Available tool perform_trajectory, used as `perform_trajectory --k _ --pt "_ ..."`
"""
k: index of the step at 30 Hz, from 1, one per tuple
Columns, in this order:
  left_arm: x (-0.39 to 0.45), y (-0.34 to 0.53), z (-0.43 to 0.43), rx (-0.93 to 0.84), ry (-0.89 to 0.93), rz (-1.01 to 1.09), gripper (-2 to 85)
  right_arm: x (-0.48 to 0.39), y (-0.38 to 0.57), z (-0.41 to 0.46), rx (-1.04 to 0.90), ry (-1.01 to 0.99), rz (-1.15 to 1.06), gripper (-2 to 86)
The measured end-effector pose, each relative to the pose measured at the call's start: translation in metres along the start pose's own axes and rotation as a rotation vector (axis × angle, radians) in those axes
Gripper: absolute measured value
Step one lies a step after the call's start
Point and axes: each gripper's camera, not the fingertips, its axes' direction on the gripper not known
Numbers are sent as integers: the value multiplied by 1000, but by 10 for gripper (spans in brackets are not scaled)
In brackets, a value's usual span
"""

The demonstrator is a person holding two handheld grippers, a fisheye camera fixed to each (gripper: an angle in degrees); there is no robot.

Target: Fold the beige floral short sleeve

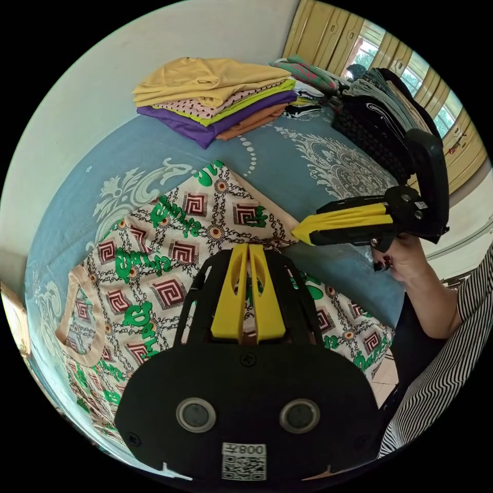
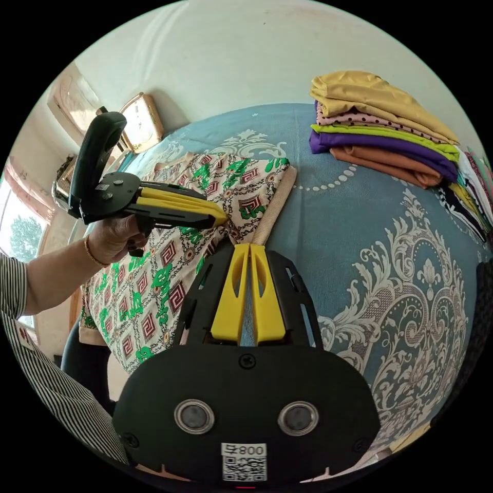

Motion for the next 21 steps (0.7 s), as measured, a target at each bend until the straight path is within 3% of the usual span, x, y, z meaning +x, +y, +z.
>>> perform_trajectory --k 3,6,14,18,21 --pt "-5 -26 -10 79 27 11 19 26 10 -27 113 -156 95 25" --pt "-15 -66 -12 102 57 36 46 37 16 -46 161 -118 139 63" --pt "-42 -185 36 -110 29 186 73 39 10 -56 60 -138 125 78" --pt "-52 -211 63 -253 37 226 55 40 9 -62 38 -155 130 69" --pt "-61 -220 64 -249 41 229 30 39 9 -68 33 -137 130 55"
